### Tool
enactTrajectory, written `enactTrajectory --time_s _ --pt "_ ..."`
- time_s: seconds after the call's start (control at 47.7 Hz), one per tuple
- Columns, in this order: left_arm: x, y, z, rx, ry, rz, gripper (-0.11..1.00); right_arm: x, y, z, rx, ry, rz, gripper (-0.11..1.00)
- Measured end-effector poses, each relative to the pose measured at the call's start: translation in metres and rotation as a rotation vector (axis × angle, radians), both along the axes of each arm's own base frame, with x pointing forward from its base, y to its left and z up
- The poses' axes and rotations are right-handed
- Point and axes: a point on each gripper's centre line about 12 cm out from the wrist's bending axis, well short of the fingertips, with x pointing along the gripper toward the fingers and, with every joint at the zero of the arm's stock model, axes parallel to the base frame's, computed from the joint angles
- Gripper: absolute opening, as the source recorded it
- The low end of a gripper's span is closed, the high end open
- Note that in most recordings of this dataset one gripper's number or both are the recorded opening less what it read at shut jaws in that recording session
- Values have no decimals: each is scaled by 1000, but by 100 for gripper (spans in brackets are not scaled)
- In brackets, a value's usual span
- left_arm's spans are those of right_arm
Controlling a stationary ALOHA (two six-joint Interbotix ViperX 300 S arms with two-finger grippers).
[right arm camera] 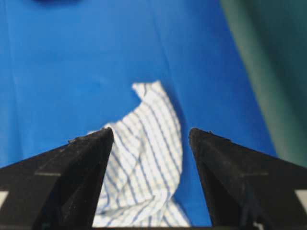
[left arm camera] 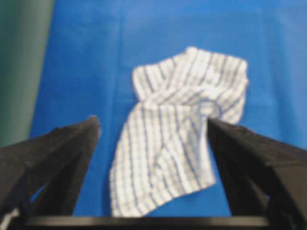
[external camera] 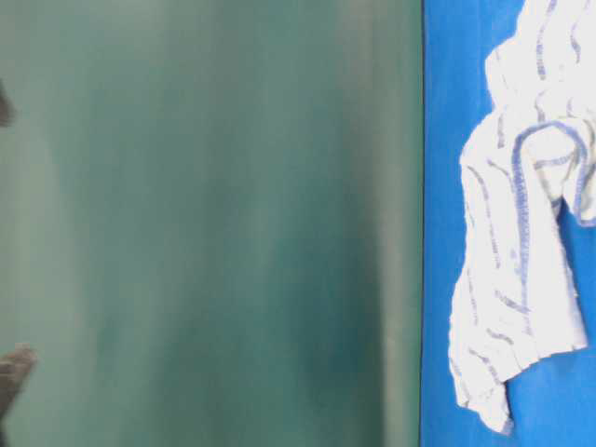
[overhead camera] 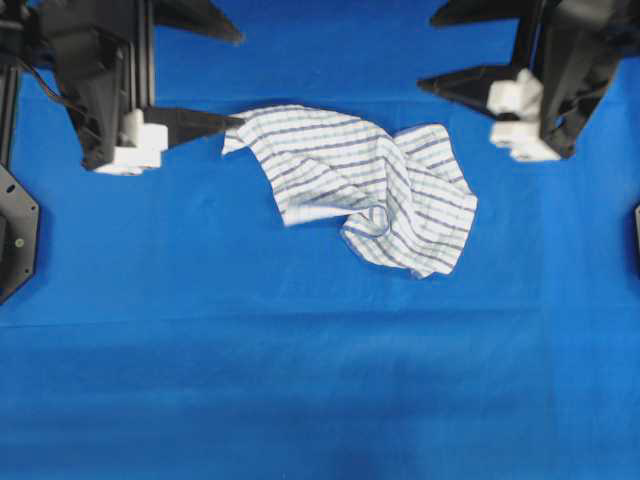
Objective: Lift the towel with both arms.
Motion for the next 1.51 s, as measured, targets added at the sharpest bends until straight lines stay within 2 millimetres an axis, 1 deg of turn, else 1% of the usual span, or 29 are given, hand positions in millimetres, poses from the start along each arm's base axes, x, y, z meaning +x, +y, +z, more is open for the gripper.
enactTrajectory --time_s 0.147,0.398,0.587,0.796,1.069,1.195,1.383,1.509 --pt "1 0 -28 -2 1 1 88 3 1 -24 6 9 10 66" --pt "4 1 -78 -6 13 5 88 6 3 -76 16 62 30 66" --pt "9 2 -113 -11 43 6 88 8 5 -121 22 86 56 66" --pt "15 3 -152 -19 87 8 88 8 1 -172 56 110 52 66" --pt "27 5 -204 -30 162 9 88 13 2 -230 116 218 29 66" --pt "32 6 -221 -33 187 10 88 17 2 -256 127 265 33 66" --pt "40 7 -256 -43 239 13 88 24 1 -289 141 307 38 66" --pt "41 8 -274 -54 273 16 88 25 0 -304 148 333 39 66"
